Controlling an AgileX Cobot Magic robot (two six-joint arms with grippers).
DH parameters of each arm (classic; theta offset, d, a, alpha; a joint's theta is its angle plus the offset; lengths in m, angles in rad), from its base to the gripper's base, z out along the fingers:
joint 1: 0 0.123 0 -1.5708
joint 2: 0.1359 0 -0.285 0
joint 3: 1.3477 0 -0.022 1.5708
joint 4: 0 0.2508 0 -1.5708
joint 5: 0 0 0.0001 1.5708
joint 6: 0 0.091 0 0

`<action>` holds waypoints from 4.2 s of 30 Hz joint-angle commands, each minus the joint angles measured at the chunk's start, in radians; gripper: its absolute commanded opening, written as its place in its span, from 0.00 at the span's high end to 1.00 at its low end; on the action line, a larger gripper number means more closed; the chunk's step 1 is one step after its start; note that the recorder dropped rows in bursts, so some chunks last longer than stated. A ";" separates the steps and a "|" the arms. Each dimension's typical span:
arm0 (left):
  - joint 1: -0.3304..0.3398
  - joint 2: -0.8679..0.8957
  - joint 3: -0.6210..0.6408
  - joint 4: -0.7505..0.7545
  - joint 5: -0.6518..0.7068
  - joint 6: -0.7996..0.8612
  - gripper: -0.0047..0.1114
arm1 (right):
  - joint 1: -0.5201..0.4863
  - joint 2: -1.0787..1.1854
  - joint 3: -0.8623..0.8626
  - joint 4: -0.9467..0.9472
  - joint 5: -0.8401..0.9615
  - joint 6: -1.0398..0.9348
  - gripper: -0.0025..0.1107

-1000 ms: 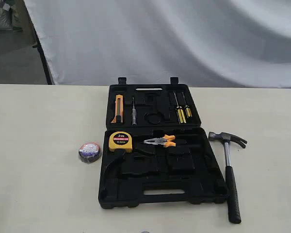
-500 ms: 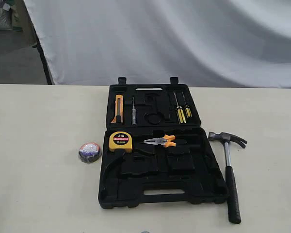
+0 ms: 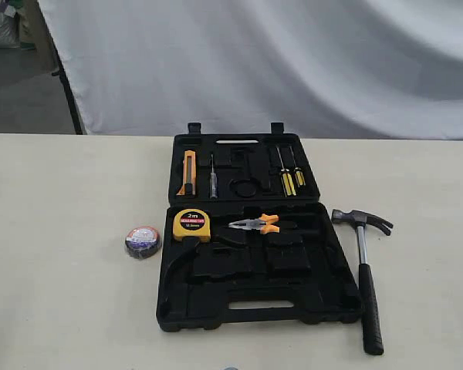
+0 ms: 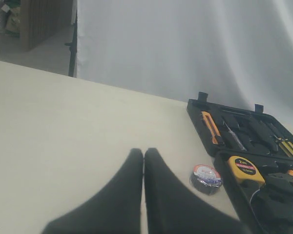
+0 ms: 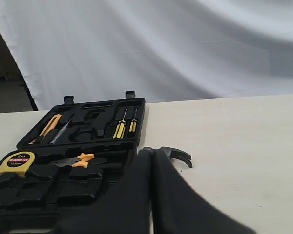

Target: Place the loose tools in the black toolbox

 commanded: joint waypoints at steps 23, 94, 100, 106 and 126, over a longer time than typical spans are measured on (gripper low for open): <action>0.025 -0.003 -0.003 0.004 -0.007 -0.005 0.95 | -0.004 -0.007 0.003 -0.029 -0.021 -0.013 0.98; 0.025 -0.003 -0.003 0.004 -0.007 -0.005 0.95 | 0.233 0.768 -0.040 0.134 -0.310 0.175 0.98; 0.025 -0.003 -0.003 0.004 -0.007 -0.005 0.95 | 0.438 1.005 -0.142 0.134 -0.400 0.214 0.98; 0.025 -0.003 -0.003 0.004 -0.007 -0.005 0.95 | 0.589 1.261 -0.361 0.134 -0.406 0.222 0.98; 0.025 -0.003 -0.003 0.004 -0.007 -0.005 0.95 | 0.600 2.117 -1.708 0.115 0.487 -0.234 0.38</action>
